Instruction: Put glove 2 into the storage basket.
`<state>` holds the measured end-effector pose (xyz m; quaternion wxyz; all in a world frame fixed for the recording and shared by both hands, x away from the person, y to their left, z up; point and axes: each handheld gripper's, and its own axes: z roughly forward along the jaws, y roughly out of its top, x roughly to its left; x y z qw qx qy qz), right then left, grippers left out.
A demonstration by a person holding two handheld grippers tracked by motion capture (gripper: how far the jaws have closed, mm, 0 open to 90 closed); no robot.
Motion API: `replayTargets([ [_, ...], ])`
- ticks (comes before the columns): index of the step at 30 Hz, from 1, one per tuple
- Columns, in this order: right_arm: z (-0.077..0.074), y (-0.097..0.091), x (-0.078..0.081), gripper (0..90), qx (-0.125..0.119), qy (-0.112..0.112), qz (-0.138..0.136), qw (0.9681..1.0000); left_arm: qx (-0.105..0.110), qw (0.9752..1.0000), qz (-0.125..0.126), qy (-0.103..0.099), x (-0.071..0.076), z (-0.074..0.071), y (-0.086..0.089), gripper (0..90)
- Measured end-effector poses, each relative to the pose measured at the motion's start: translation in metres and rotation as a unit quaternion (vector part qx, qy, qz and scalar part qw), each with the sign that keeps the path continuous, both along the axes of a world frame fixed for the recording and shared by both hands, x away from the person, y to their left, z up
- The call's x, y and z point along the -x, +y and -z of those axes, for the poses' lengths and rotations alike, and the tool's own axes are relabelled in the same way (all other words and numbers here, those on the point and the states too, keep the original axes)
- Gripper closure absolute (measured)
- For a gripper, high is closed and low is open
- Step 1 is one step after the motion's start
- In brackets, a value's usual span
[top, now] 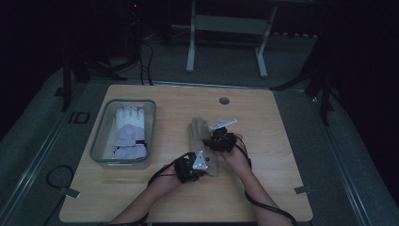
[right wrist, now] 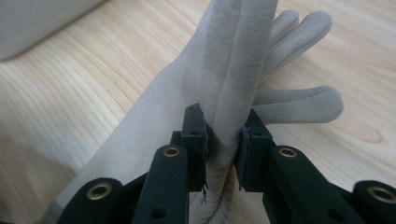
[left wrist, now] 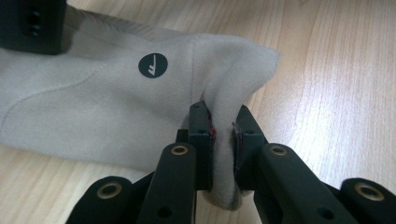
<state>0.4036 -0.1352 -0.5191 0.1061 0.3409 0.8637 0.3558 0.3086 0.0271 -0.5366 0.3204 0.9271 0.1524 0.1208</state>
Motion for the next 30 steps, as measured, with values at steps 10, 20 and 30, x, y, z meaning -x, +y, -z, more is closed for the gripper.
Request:
replayTargets([
  [10, -0.031, 0.015, 0.001, 76.1, -0.029, -0.013, -0.007, 0.9995, -0.021, 0.9997, 0.007, -0.013, 0.001, -0.035, 0.020, 82.4],
  [20, -0.059, 0.042, -0.003, 76.1, -0.052, -0.026, -0.009, 0.9983, -0.038, 0.9984, -0.005, -0.041, 0.007, -0.064, 0.045, 82.7],
  [30, -0.081, 0.094, -0.009, 76.1, -0.049, -0.034, -0.037, 0.9975, -0.065, 0.9960, -0.032, -0.053, 0.010, -0.085, 0.091, 82.7],
])
